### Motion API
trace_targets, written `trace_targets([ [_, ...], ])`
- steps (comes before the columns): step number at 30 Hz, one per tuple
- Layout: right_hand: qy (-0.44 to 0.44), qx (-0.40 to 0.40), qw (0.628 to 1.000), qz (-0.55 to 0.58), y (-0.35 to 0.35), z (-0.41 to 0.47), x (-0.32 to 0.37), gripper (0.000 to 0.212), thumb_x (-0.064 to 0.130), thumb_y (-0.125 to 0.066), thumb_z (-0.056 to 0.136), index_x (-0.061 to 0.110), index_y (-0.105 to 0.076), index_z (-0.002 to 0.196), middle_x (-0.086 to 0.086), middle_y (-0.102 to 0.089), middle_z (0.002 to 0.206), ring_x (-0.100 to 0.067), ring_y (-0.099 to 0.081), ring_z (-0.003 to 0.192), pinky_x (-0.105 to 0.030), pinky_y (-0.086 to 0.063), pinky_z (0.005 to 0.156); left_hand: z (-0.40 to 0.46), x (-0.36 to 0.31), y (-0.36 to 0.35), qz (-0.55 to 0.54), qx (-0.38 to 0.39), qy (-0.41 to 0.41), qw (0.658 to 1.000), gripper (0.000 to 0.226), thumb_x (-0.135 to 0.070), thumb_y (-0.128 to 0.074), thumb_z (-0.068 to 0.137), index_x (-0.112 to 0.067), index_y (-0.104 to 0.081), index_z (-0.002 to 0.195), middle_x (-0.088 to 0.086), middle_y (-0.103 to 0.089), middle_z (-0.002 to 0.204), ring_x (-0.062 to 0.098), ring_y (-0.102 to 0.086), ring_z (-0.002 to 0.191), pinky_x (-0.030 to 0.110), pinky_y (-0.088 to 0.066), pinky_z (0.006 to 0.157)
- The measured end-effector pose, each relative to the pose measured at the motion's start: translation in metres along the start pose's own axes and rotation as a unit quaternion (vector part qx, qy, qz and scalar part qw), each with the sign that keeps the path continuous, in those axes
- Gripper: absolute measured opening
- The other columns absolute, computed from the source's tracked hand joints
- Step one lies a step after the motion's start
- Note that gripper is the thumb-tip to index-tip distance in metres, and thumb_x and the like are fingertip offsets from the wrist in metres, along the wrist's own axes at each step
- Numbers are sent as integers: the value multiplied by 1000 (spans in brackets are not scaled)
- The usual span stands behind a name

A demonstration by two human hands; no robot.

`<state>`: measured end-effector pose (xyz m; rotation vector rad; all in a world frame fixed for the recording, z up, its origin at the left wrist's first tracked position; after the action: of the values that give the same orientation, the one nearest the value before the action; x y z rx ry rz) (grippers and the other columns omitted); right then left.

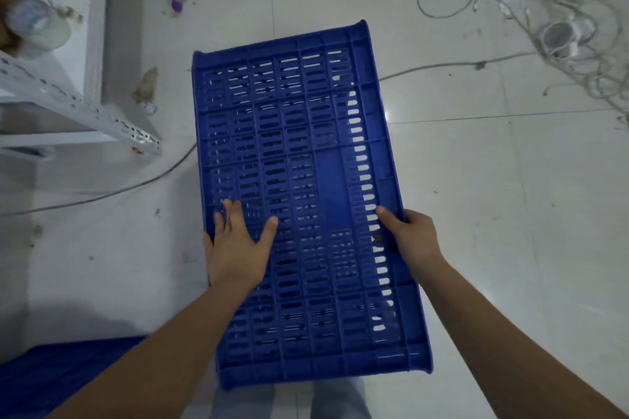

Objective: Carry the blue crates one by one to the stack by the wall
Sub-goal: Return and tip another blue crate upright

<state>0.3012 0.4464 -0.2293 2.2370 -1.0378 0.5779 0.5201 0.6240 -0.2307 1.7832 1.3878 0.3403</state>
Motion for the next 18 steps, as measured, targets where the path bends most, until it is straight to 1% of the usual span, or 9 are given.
trace_targets([
  [2, 33, -5, 999, -35, -12, -13, 13, 37, 32, -67, 85, 4, -51, 67, -9, -51, 56, -12, -53, 39, -25, -42, 44, 7, 16, 5, -30, 0, 16, 999, 84, -65, -28, 90, -21, 6, 154, -1, 4, 163, 17, 2, 151, 40, 3, 121],
  [4, 84, -18, 993, -83, -27, -24, 27, 49, 36, -67, 83, 11, -34, 58, -5, -33, 53, -18, -34, 47, -20, -25, 44, 16, 34, 11, -84, 14, 39, 996, 86, -63, -35, 89, -25, 4, 154, -3, 4, 163, 16, 4, 151, 42, -6, 121],
  [6, 129, -22, 988, -87, -47, -42, 43, 56, 37, -67, 83, 15, -24, 56, 0, -23, 53, -16, -22, 50, -25, -17, 48, 29, 53, 14, -151, 43, 75, 985, 88, -60, -45, 88, -26, 2, 154, -6, 1, 163, 17, 4, 151, 45, -17, 119],
  [8, 138, -23, 988, -72, -66, -57, 51, 57, 35, -67, 84, 19, -22, 53, 4, -21, 50, -12, -20, 45, -24, -16, 47, 45, 67, 18, -190, 73, 113, 972, 90, -61, -49, 86, -26, -4, 154, -4, -6, 163, 22, -4, 150, 48, -21, 119],
  [10, 126, -30, 990, -54, -80, -67, 51, 54, 34, -67, 84, 18, -26, 53, 5, -28, 48, -10, -24, 44, -21, -20, 44, 55, 70, 20, -223, 113, 141, 958, 89, -68, -45, 83, -24, -13, 154, -2, -15, 162, 26, -18, 148, 47, -23, 118],
  [13, 102, -24, 994, -42, -104, -76, 46, 46, 34, -65, 85, 16, -33, 57, 2, -36, 51, -13, -30, 46, -26, -29, 46, 49, 50, 20, -300, 150, 118, 935, 81, -68, -37, 86, -25, -22, 153, -3, -20, 160, 22, -23, 146, 42, -18, 120],
  [15, 90, -8, 995, -47, -122, -83, 43, 45, 33, -64, 86, 19, -32, 57, 4, -36, 52, -12, -30, 44, -25, -29, 45, 39, 31, 19, -372, 154, 86, 911, 79, -69, -37, 86, -28, -23, 152, -6, -20, 160, 19, -21, 147, 43, -15, 121],
  [17, 95, 14, 992, -84, -144, -90, 43, 43, 32, -63, 86, 22, -32, 59, 7, -37, 53, -8, -31, 44, -18, -27, 42, 28, 17, 17, -449, 156, 79, 876, 96, -82, -42, 71, -32, -24, 151, -9, -21, 159, 18, -22, 147, 46, -16, 120],
  [18, 99, 30, 990, -99, -157, -93, 42, 39, 30, -63, 86, 21, -35, 61, 9, -39, 55, -6, -33, 45, -17, -29, 41, 25, 14, 19, -479, 148, 74, 862, 107, -88, -47, 60, -33, -28, 150, -9, -27, 157, 18, -28, 144, 47, -20, 119],
])
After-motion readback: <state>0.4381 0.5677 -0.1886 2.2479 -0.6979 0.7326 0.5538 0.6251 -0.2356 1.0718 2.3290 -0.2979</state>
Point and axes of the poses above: each hand's wrist, its own z-axis towards the middle knuckle, its own y-axis out of the back of the hand, x = y × z, the point moved 7 cm from there along z, towards the middle knuckle
